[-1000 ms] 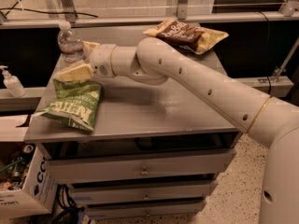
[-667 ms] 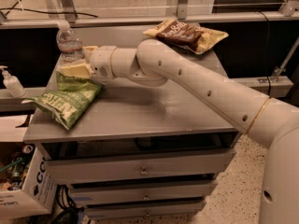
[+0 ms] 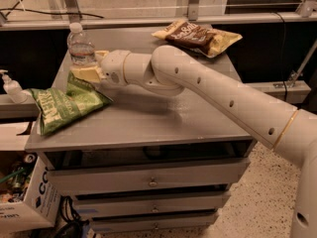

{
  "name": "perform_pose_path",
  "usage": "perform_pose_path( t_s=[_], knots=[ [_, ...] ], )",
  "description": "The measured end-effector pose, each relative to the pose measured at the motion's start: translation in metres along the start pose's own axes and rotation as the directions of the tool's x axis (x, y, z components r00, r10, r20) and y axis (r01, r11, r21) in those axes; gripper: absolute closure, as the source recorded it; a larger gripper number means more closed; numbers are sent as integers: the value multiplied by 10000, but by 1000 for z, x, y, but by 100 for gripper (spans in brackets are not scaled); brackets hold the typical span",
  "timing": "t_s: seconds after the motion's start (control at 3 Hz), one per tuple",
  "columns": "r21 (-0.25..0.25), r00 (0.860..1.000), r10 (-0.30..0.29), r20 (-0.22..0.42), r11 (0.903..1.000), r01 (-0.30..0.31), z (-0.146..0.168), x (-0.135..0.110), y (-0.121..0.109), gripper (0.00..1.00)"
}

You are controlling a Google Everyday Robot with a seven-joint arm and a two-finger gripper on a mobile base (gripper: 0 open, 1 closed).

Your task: Move water bottle near brown chip bag

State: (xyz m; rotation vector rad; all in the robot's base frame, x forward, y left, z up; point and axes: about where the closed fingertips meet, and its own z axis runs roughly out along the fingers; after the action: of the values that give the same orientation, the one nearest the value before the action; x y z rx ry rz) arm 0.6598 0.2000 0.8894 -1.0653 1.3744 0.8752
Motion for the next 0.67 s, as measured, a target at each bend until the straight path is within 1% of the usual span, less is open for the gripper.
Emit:
perform_pose_path(
  t_s=[0.33, 0.67],
  knots=[
    [360, 9997, -51, 243, 9993, 42, -11, -9, -6, 100],
    [722, 9954, 55, 959, 9973, -124, -24, -25, -16, 100]
  ],
)
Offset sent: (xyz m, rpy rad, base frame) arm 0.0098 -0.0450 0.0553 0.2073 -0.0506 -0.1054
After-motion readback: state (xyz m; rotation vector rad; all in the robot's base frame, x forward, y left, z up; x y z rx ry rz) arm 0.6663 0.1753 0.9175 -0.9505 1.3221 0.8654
